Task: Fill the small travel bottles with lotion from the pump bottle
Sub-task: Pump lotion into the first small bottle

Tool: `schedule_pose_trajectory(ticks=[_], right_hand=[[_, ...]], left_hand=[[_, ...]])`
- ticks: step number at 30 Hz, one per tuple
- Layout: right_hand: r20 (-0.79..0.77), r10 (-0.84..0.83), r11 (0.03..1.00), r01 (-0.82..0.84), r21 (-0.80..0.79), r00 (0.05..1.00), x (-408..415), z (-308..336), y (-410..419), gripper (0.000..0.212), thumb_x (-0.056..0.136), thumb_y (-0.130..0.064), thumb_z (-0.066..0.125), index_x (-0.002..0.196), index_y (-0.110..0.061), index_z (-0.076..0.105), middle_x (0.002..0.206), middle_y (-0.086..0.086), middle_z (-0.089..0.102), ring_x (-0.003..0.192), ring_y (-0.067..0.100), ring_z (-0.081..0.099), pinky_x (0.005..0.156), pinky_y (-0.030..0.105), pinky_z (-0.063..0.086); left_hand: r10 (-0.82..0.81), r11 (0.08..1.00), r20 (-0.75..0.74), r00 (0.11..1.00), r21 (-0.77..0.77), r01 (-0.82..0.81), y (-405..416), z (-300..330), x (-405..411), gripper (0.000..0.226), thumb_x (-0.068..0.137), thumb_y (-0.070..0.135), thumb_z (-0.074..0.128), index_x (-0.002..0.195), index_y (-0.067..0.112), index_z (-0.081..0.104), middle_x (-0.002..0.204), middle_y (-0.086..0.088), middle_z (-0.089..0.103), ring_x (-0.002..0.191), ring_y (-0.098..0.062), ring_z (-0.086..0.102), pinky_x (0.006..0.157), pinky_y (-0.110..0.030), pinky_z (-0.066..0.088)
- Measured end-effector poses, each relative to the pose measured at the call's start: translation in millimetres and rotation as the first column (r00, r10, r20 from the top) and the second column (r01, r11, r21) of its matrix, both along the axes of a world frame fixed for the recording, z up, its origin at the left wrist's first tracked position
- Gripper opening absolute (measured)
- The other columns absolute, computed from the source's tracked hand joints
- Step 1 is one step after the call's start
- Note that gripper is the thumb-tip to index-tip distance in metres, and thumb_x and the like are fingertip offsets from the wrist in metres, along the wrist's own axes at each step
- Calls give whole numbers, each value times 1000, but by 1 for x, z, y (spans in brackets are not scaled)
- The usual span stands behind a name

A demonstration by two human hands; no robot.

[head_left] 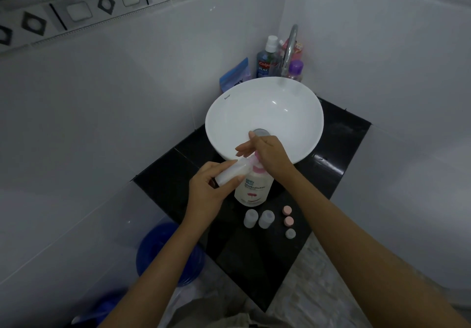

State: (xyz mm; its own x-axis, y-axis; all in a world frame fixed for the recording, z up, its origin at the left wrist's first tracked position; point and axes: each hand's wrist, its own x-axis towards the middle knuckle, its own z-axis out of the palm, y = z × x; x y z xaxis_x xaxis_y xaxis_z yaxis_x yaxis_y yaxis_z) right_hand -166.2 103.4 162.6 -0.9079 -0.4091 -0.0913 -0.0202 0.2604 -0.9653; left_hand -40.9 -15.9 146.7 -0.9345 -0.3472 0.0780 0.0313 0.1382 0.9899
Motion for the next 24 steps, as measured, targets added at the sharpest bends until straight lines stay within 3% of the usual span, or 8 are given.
schedule_pose_trajectory(ticks=[3, 6, 11, 17, 24], right_hand=[[14, -11, 999, 11, 33, 1000, 0, -8, -2, 46, 100, -24, 37, 87, 2, 73, 83, 16, 72, 72, 10, 58, 72, 16, 46], [38, -3, 998, 0, 57, 999, 1, -12, -1, 46, 100, -26, 38, 84, 1, 73, 73, 5, 70, 74, 9, 59, 75, 23, 46], [39, 51, 998, -53, 35, 998, -3, 1, 2, 46, 99, -27, 39, 87, 3, 73, 84, 16, 72, 73, 4, 62, 76, 19, 46], [59, 40, 999, -40, -5, 997, -2, 7, 2, 46, 99, -29, 40, 88, 1, 73, 82, 14, 72, 79, 10, 65, 80, 13, 47], [65, 32, 999, -31, -24, 997, -2, 9, 2, 46, 98, -32, 42, 89, 0, 73, 80, 11, 72, 85, 21, 65, 92, 32, 49]], left_hand=[[-2, 999, 13, 1000, -40, 3, 1, -3, 0, 37, 76, 14, 75, 112, 17, 67, 102, -4, 62, 94, -2, 60, 75, -11, 50], [-5, 999, 30, 1000, -37, 6, 0, -6, 1, 38, 76, 16, 75, 113, 18, 68, 103, -3, 63, 93, -2, 60, 74, -11, 50], [-2, 1000, -2, 1000, -17, 2, 1, 0, 1, 35, 77, 16, 75, 111, 21, 68, 102, -3, 63, 93, -4, 61, 75, -13, 50], [-2, 999, -16, 1000, -34, 1, 1, 3, 0, 36, 78, 16, 74, 112, 21, 67, 102, -2, 64, 95, -7, 61, 76, -13, 50], [-3, 999, -28, 1000, -42, 1, 1, 4, 1, 35, 78, 16, 74, 111, 24, 67, 100, 2, 63, 93, -3, 61, 75, -13, 50]])
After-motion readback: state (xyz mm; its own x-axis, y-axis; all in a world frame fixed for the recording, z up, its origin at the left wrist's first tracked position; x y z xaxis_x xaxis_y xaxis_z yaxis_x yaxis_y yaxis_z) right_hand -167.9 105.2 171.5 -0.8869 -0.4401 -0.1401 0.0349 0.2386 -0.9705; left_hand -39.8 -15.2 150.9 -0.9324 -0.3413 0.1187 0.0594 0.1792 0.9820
